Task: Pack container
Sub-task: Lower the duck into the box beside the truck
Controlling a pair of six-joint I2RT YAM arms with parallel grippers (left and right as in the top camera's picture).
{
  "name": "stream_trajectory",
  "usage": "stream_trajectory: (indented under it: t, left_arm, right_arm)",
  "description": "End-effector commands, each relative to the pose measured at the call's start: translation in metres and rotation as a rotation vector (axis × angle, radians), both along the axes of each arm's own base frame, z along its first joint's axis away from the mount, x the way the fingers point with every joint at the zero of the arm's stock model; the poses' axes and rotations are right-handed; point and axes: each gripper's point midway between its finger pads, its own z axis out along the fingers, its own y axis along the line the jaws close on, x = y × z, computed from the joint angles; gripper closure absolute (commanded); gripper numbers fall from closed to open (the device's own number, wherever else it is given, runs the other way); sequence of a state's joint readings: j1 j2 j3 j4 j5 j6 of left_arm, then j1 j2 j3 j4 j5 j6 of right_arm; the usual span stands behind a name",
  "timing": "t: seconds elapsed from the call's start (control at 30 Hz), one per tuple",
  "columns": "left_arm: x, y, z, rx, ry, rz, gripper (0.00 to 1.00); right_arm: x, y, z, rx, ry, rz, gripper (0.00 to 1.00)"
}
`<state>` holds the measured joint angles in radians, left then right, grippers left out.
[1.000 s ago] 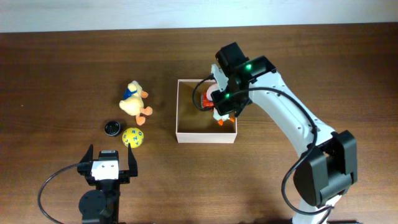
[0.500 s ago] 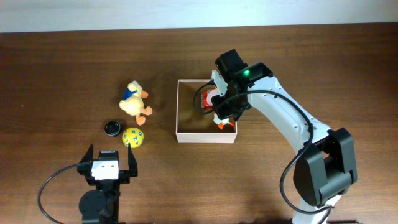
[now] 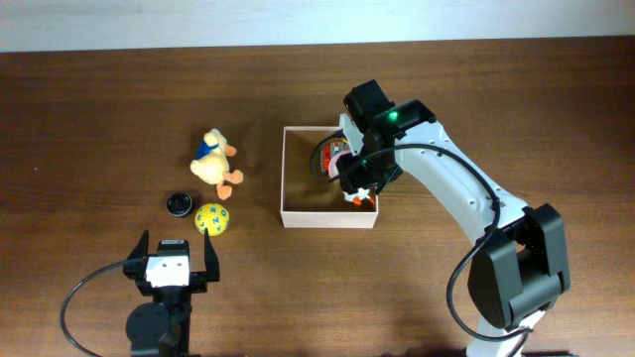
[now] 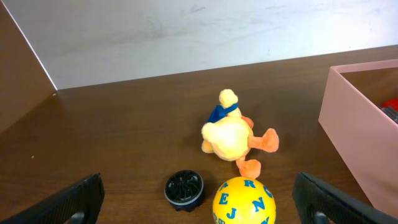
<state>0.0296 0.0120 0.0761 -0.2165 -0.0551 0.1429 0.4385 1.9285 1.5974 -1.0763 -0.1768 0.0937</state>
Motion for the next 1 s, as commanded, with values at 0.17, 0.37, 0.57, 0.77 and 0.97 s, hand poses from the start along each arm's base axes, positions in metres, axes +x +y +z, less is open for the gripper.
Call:
stream_trajectory:
  t: [0.17, 0.37, 0.57, 0.77, 0.97]
  left_arm:
    - [0.000, 0.000, -0.003, 0.017, 0.001, -0.008, 0.01]
    - [0.000, 0.000, -0.003, 0.017, 0.001, -0.008, 0.01]
    - [0.000, 0.000, -0.003, 0.018, 0.001, -0.008, 0.01]
    - [0.000, 0.000, -0.003, 0.017, 0.001, -0.008, 0.01]
    - [0.000, 0.000, -0.003, 0.017, 0.001, -0.008, 0.01]
  right_arm:
    - [-0.001, 0.002, 0.001, -0.001, -0.007, 0.005, 0.37]
    - [0.005, 0.005, 0.005, 0.012, -0.032, 0.006, 0.40]
    - [0.012, 0.023, 0.020, 0.106, -0.064, 0.047, 0.81]
    - [0.002, 0.040, 0.017, 0.149, -0.052, 0.117, 0.96]
    - [0.000, 0.057, -0.012, 0.151, -0.060, 0.159, 0.96]
